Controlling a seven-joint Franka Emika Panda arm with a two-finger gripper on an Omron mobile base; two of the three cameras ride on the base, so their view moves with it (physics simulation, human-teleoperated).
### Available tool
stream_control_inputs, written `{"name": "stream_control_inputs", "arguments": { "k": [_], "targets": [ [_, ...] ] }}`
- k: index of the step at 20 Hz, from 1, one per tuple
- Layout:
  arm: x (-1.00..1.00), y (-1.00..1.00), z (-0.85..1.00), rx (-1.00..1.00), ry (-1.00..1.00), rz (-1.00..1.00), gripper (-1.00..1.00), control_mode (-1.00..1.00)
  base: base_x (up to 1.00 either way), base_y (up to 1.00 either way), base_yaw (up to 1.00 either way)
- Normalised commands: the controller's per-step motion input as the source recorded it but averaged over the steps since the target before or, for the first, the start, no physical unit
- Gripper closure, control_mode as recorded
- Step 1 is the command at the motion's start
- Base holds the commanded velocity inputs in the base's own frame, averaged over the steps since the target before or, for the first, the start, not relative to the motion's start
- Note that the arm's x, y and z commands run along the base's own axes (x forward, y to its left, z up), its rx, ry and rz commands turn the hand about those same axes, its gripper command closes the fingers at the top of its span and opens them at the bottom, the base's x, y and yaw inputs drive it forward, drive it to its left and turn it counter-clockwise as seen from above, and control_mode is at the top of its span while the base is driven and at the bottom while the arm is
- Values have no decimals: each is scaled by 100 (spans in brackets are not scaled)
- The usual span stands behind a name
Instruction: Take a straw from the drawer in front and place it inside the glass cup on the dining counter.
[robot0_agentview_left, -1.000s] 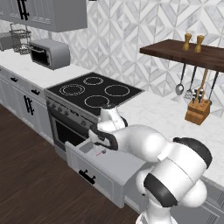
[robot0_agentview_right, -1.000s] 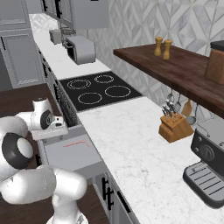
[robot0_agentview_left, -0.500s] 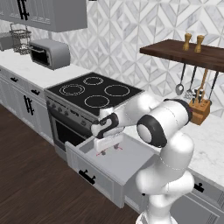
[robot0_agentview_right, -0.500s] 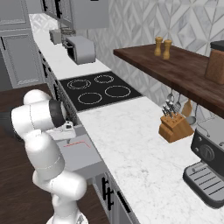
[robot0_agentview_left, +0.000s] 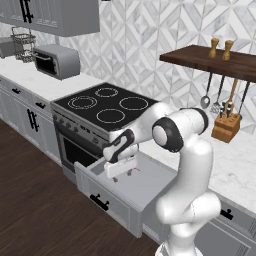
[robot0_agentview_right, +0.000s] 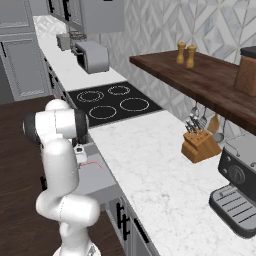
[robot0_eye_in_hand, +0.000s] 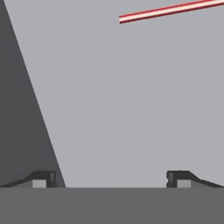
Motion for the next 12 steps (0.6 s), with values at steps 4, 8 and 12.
{"name": "stream_control_inputs", "arguments": {
  "k": [4,8,12],
  "targets": [
    [4,0,-27,0,-8,0,-100,-100,0,0,0],
    [1,3,-37,0,-11,0,-100,-100,0,0,0],
    [21,3,-40,1,-8,0,-100,-100,0,0,0]
  ]
}}
